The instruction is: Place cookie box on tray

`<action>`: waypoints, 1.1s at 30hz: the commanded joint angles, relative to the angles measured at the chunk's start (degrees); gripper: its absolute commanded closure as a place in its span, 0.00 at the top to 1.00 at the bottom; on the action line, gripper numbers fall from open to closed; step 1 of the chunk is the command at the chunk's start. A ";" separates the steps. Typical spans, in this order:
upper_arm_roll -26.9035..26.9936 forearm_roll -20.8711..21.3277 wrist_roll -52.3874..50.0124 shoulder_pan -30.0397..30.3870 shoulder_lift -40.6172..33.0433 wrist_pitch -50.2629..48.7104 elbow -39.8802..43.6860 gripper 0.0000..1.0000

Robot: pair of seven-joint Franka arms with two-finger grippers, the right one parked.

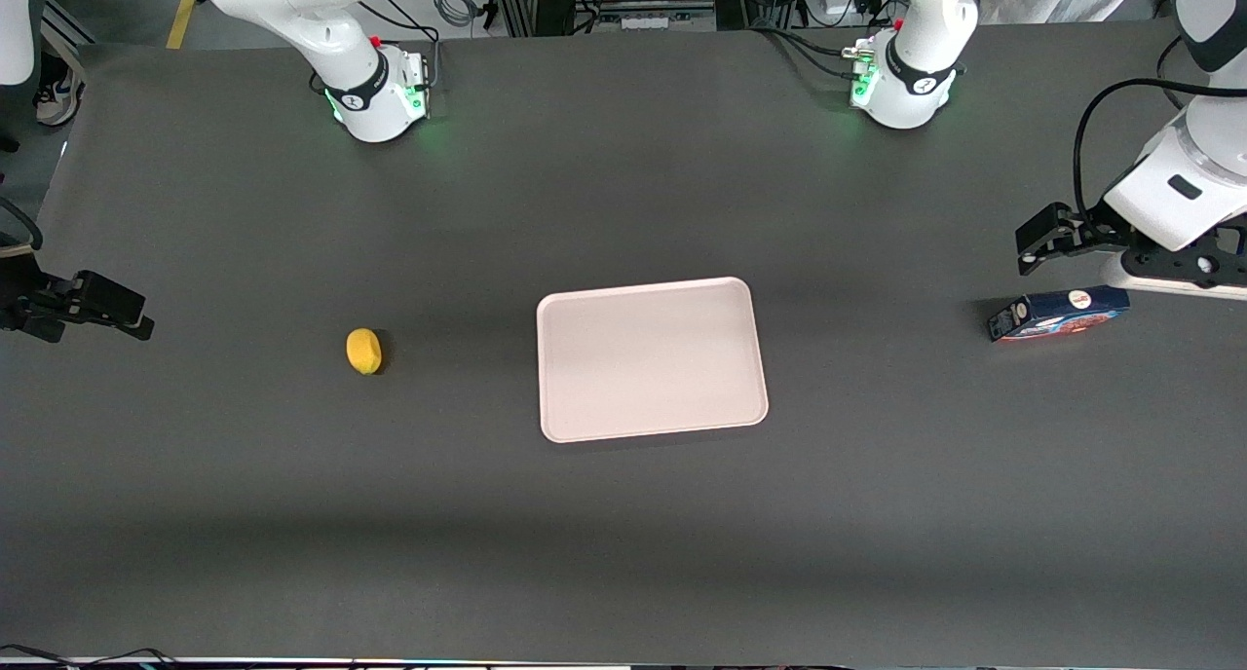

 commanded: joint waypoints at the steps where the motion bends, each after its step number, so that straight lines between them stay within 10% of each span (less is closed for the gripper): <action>1: 0.17 0.89 0.59 -0.21 0.26 -0.70 0.84 1.00; 33: 0.17 1.51 0.94 -0.12 0.26 -1.84 0.84 1.00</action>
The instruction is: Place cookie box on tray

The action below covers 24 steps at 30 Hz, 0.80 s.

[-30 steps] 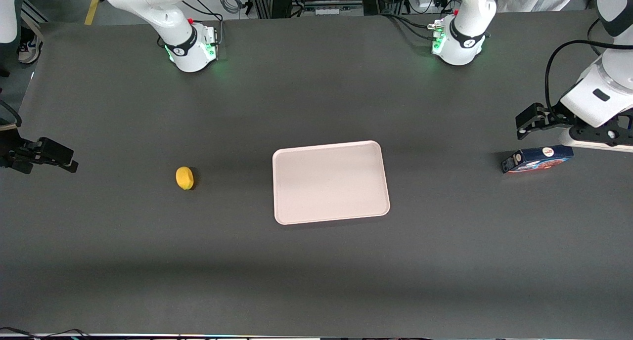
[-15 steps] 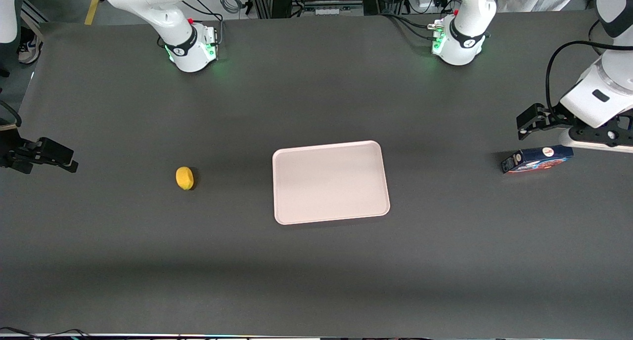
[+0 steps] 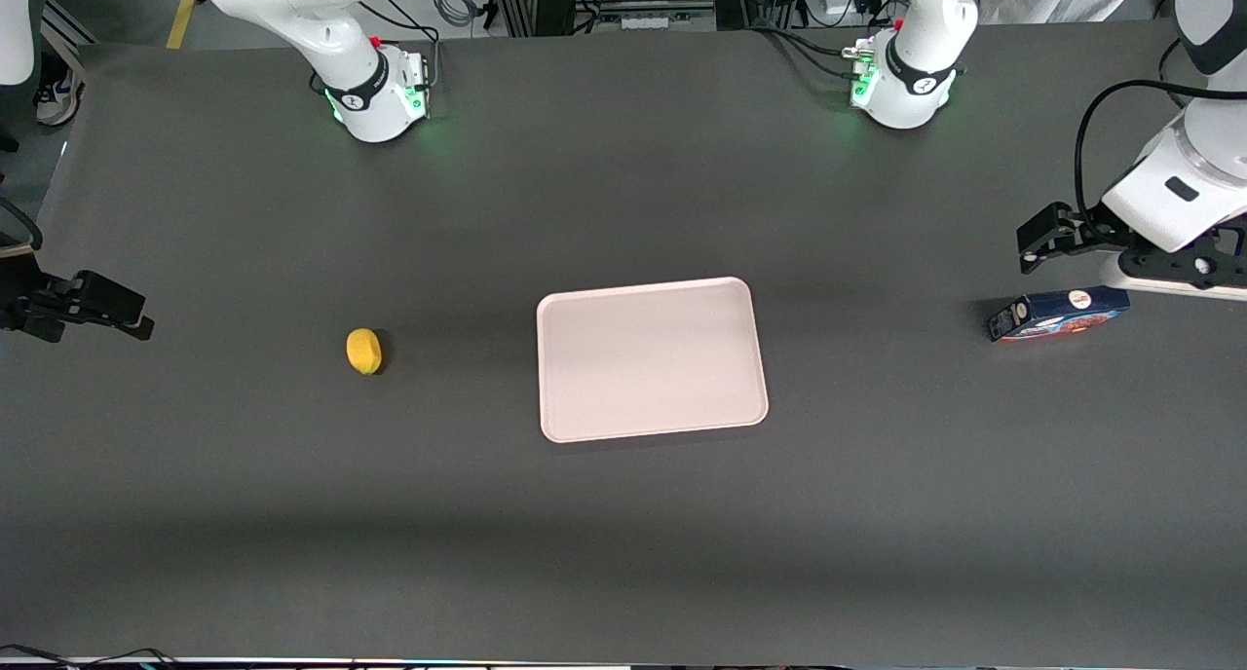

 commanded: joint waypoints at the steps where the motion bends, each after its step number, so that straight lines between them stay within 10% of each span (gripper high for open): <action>1: 0.16 0.69 0.66 -0.12 0.15 -1.15 0.84 1.00; 15: 0.60 0.78 4.78 0.40 0.24 -1.06 1.72 1.00; 24: 3.94 3.15 31.12 0.58 1.38 -0.45 1.81 1.00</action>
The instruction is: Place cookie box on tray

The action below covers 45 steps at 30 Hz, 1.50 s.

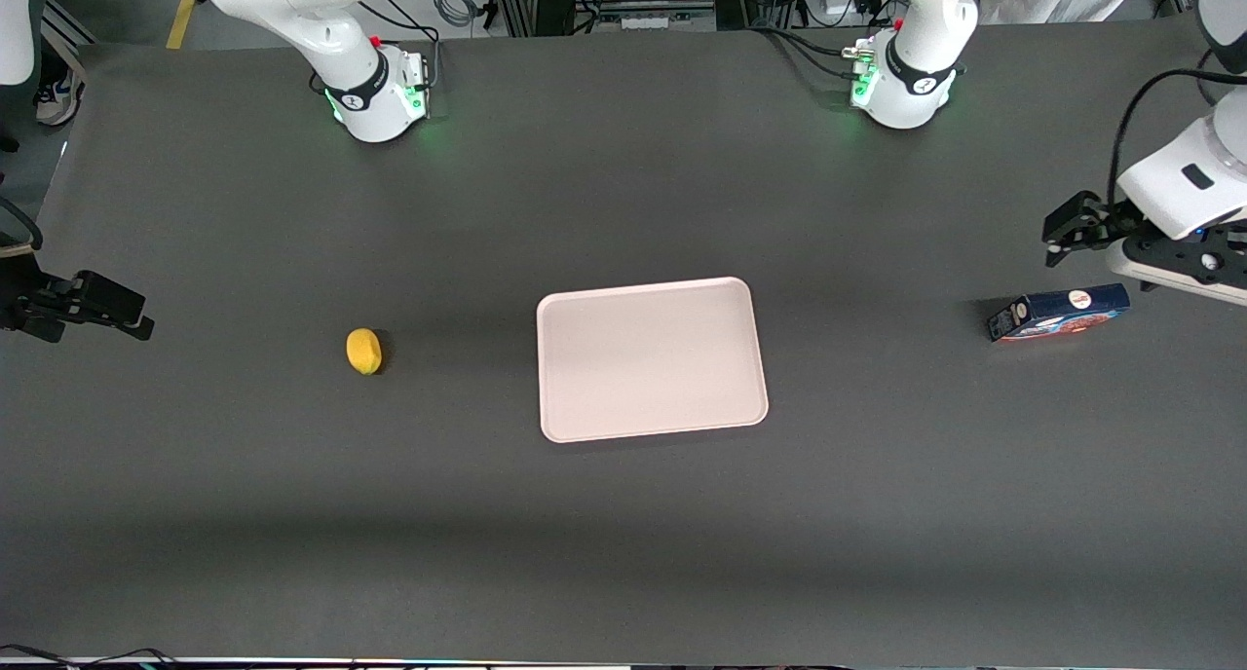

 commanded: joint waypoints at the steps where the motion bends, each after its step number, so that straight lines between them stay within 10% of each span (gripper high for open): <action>1: 2.66 1.15 18.86 0.21 1.59 -0.26 1.34 1.00; 18: 6.61 4.40 58.62 1.17 3.70 5.72 0.29 1.00; 45: 15.41 4.05 63.98 1.52 -1.39 26.19 -25.72 1.00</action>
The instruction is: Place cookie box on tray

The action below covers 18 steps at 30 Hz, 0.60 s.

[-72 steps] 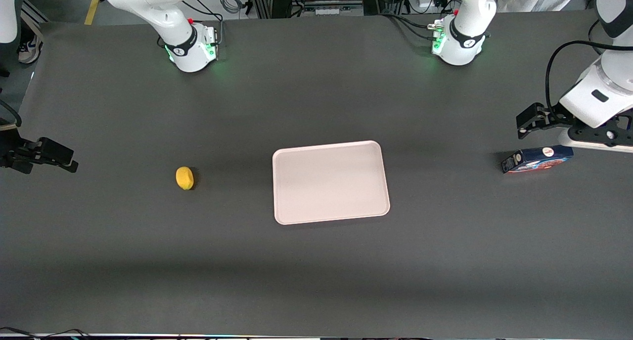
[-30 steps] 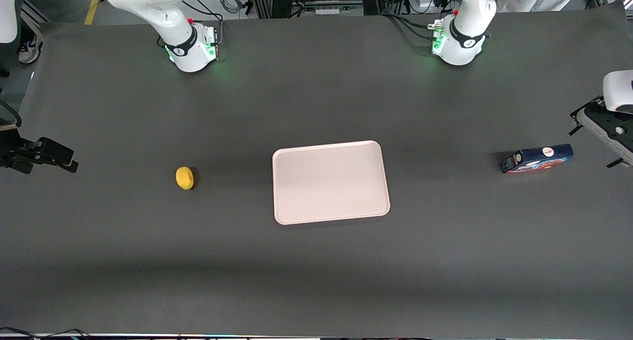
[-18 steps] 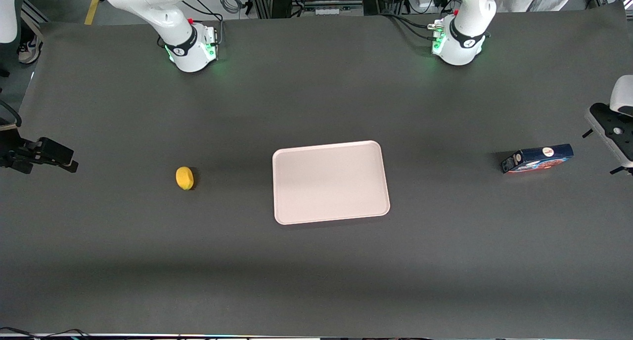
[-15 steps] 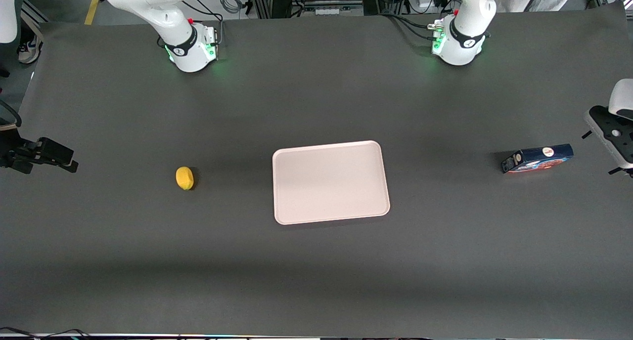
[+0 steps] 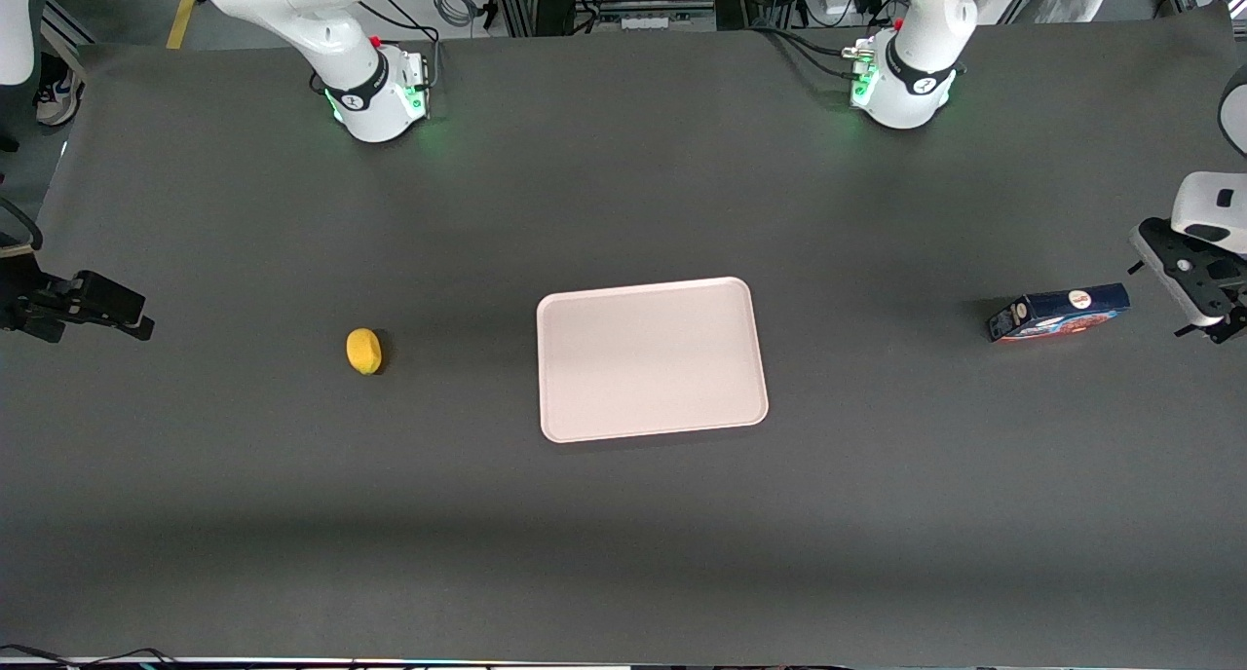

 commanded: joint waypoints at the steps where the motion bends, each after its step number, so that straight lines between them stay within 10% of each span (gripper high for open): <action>1: 1.29 0.44 2.30 -0.24 -3.33 6.74 -8.02 1.00; 18: 3.67 -2.46 12.50 -0.15 -3.86 13.96 -17.87 1.00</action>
